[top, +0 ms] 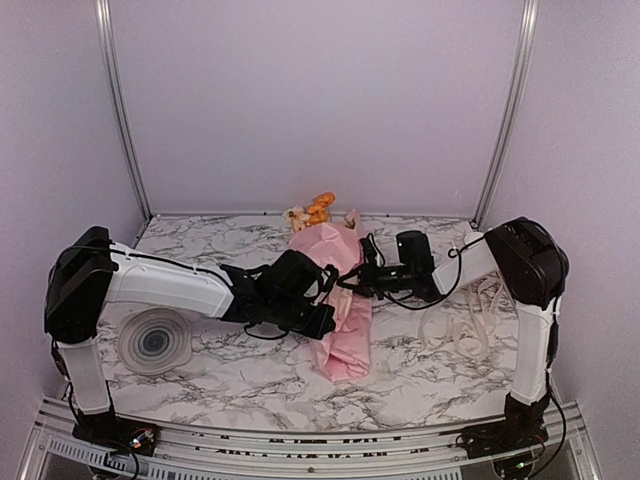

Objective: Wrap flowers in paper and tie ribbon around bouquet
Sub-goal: Fold the two-thirds-folded wrapping paper at the center of the board.

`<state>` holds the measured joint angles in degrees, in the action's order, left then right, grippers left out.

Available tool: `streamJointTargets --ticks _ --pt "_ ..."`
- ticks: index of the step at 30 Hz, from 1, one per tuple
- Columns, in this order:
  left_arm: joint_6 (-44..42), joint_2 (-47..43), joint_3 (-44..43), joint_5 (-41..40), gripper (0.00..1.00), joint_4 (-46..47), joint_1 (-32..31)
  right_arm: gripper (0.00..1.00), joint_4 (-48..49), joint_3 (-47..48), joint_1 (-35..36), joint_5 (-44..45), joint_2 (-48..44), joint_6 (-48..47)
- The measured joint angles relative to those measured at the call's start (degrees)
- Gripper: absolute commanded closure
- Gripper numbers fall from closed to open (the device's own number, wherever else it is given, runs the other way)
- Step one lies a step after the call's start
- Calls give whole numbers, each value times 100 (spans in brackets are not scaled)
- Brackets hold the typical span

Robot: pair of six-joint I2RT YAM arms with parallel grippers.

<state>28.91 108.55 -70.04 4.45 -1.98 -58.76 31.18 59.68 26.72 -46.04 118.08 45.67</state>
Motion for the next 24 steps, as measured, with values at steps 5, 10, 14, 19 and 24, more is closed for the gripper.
streamJointTargets --ticks 5,10,14,19,24 --pt "-518 262 -678 -358 100 -328 -229 56 452 -289 -17 7 0 219" --pt "-1069 745 -1141 -717 100 -763 -439 49 745 -715 -31 22 -155 306" --pt "-1403 1134 -1349 -839 100 -1123 -538 47 774 -1023 -35 28 -568 337" --pt "-1606 1305 -1381 -955 100 -1314 -564 47 483 -1198 -50 181 -1139 153" --pt "-1659 1303 -1392 -994 100 -1338 -568 55 153 -1410 -66 387 -1425 -63"
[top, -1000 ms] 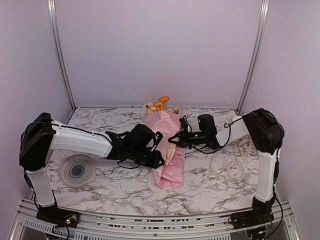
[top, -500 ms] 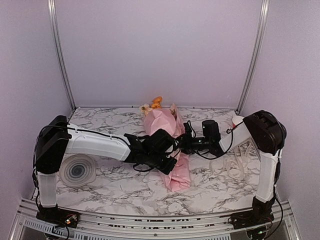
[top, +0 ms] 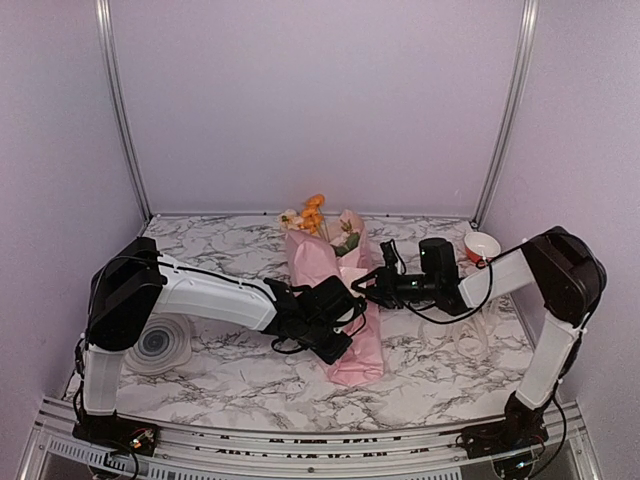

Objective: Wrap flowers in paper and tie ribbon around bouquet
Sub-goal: Fold the two-thirds-folded wrapping paper at the center of the board.

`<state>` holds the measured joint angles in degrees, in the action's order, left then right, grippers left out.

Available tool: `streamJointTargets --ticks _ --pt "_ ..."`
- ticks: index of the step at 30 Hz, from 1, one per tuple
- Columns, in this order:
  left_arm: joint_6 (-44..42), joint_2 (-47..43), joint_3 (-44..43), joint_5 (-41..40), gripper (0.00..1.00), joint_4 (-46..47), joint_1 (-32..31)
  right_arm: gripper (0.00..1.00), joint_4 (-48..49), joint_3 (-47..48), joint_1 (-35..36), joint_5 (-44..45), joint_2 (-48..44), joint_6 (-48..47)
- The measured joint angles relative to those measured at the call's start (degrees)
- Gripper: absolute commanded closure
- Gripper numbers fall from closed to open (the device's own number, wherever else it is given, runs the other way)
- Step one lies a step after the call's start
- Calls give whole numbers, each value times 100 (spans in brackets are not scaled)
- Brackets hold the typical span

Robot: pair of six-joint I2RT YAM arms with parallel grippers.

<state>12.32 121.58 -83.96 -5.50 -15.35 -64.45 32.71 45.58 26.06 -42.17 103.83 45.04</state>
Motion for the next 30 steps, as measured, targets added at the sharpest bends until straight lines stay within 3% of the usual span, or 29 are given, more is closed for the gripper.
streamJointTargets --ticks 5,9,14,23,30 --pt "-20 0 0 -9 100 -4 -2 85 -127 -345 2 46 44 -72" --pt "-81 0 0 -37 100 -7 -9 95 31 -328 42 -22 273 -72" --pt "-402 0 -92 -280 100 -85 -168 100 297 85 186 -122 964 0" --pt "-1174 133 -365 -407 100 -345 -525 98 914 282 402 -149 1384 393" --pt "-1462 549 -835 -437 100 -544 -553 68 658 260 334 -48 1154 245"
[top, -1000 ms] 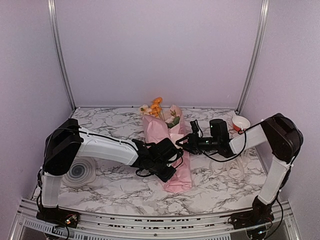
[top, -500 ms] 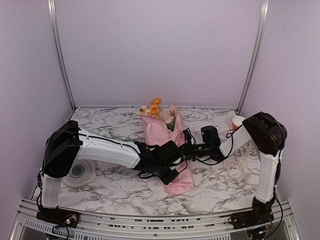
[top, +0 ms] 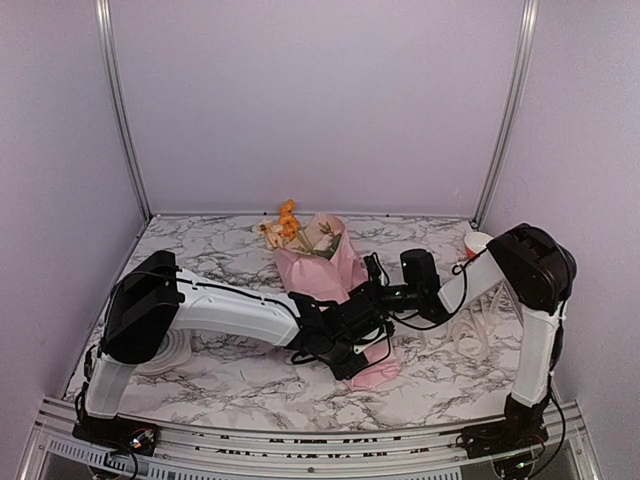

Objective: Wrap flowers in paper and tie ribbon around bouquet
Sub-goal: Fold the two-thirds-folded wrapping paper at the center of the board.

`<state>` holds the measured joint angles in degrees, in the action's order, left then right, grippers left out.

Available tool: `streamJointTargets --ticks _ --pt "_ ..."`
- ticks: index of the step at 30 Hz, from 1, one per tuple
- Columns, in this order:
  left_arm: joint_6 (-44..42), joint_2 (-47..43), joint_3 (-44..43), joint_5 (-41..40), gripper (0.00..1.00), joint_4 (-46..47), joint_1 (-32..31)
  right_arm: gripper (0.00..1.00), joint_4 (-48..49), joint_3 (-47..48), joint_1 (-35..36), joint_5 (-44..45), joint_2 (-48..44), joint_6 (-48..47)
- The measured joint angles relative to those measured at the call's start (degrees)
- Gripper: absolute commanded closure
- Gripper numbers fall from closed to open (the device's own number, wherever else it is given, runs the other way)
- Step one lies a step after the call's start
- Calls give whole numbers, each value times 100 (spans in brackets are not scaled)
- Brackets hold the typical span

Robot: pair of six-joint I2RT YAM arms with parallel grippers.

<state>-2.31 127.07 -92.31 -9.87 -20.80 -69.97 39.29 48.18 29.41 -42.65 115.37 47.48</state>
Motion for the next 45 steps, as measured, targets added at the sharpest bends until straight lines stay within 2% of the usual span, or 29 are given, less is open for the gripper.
streamJointTargets --ticks 5,14,17,20,26,31,35,36,38,40,42,43,45 --pt "-79 15 -13 -24 100 -11 -11 56 -968 35 -179 133 -734 -581" --pt "-160 24 -24 -50 100 -22 -22 40 -3322 949 -442 487 -1556 -2326" --pt "-179 26 -35 -55 100 -35 -22 26 -3853 1392 -393 516 -1884 -2999" --pt "-184 31 -48 -57 100 -50 -22 24 -4286 1923 -221 752 -2116 -3668" --pt "-186 33 -50 -61 100 -55 -22 23 -5134 2892 645 1193 -2076 -4964" --pt "-184 35 -52 -61 100 -57 -24 23 -5772 3195 1058 1399 -1867 -5768" --pt "-184 39 -57 -68 100 -63 -24 28 -6124 3576 1207 1766 -1440 -6118" --pt "-184 42 -59 -68 100 -66 -24 33 -6151 3674 1220 1840 -1303 -6161" --pt "-184 42 -59 -70 100 -68 -26 51 -6203 3797 1235 1967 -1095 -6229" --pt "-184 42 -59 -70 100 -68 -26 77 -6203 3832 1239 2129 -949 -6251" --pt "-184 42 -59 -68 100 -68 -26 95 -6205 3829 1239 2341 -885 -6196" --pt "-184 42 -59 -68 100 -70 -26 100 -6170 3816 1237 2472 -879 -6122" --pt "-184 42 -59 -70 100 -70 -26 100 -6004 3770 1204 2599 -903 -5987"
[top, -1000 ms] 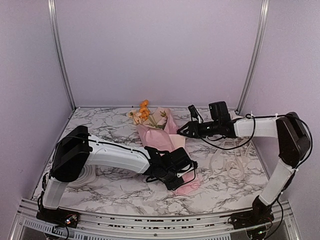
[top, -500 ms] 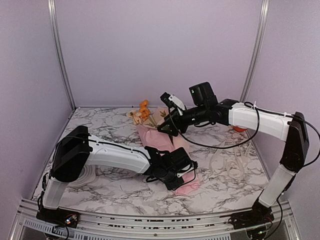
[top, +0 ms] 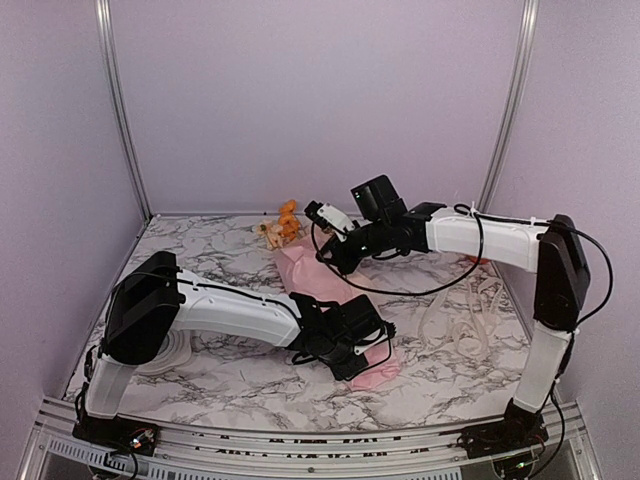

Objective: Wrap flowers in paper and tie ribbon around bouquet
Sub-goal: Fold the two-thirds-folded wrapping paper at the center of the board.

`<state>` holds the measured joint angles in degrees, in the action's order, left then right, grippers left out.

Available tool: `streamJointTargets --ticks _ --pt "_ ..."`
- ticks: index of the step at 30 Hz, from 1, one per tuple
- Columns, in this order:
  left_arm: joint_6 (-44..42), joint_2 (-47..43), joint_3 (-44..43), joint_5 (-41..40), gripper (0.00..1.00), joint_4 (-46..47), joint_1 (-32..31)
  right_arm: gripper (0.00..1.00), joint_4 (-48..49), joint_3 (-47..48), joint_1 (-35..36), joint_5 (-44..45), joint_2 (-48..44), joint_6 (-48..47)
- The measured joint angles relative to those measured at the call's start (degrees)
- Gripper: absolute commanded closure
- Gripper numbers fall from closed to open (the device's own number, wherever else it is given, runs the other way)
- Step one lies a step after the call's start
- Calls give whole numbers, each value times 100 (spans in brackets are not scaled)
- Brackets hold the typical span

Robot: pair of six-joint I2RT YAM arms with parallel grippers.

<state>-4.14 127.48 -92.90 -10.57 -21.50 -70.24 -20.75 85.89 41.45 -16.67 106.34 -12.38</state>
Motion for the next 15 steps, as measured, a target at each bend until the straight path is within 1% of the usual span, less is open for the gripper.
streamJointTargets --ticks 4,8,12,15 --pt "2 -2 0 2 100 -2 0 100 431 -356 -251 94 -101 446" --pt "4 -42 61 0 100 13 0 100 809 -778 -778 28 -103 964" --pt "2 -107 142 -87 100 -42 4 100 1141 -1172 -1279 -238 -52 1453" --pt "-7 -109 133 -136 100 -90 2 100 1504 -1421 -1506 -442 94 1725"
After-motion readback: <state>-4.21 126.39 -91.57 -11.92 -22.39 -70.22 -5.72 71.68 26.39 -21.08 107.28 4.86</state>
